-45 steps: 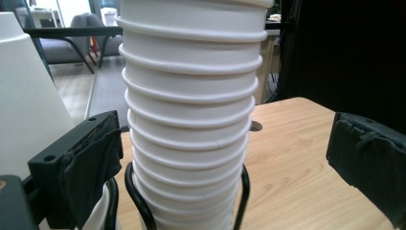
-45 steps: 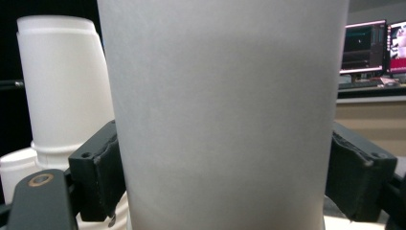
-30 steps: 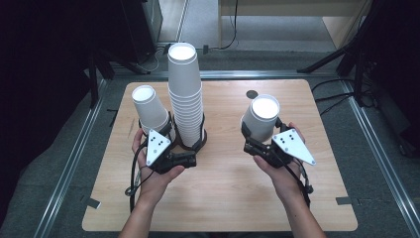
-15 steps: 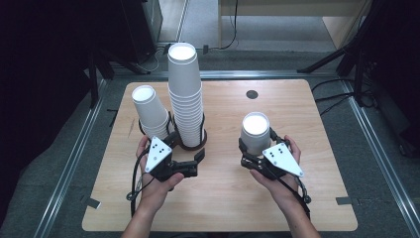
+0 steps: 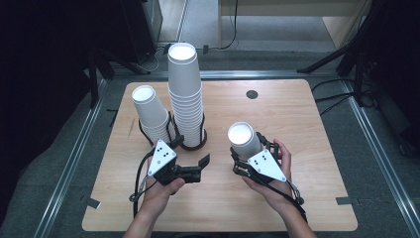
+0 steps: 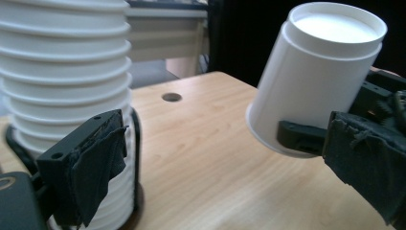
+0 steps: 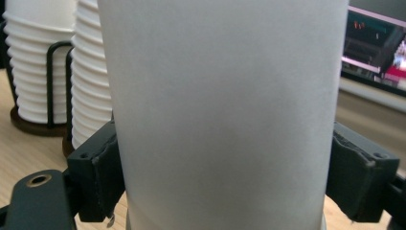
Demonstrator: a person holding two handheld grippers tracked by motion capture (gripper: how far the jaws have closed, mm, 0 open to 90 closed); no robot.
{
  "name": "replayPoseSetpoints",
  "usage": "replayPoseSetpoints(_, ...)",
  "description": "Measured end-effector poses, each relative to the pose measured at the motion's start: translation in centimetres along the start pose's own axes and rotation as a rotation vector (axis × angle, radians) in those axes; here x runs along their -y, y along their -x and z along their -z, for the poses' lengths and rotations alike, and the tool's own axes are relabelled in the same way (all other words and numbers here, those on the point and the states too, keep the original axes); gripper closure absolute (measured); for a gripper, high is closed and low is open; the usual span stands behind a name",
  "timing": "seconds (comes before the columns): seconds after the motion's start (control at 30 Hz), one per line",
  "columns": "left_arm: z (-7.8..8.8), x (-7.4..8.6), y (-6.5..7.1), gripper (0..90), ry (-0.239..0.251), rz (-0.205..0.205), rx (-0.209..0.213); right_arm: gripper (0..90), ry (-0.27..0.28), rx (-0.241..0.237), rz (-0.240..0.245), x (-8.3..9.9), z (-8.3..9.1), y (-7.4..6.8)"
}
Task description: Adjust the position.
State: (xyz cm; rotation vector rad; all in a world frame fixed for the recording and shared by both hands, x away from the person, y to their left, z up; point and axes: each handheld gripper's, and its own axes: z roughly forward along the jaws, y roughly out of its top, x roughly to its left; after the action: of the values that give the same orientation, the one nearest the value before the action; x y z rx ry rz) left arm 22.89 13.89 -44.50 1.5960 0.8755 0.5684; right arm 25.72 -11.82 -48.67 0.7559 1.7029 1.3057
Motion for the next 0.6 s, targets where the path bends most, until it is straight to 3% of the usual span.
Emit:
replayPoseSetpoints(0.07, -0.2, -0.1, 0.4, 1.2, -0.017, 0.009, 0.030, 13.8, 0.004, -0.009, 0.038, 0.1, 0.0, -0.2)
replayPoseSetpoints(0.2, -0.7, -0.2, 1.2, 1.2, -0.028, 0.015, 0.077, 13.7, -0.002, -0.009, 0.071, 0.4, 0.2, -0.5)
replayPoseSetpoints(0.6, -1.5, -0.5, 2.7, 1.3, -0.048, 0.003, 0.128, 13.5, 0.017, -0.033, 0.164, 0.8, 0.7, -1.1)
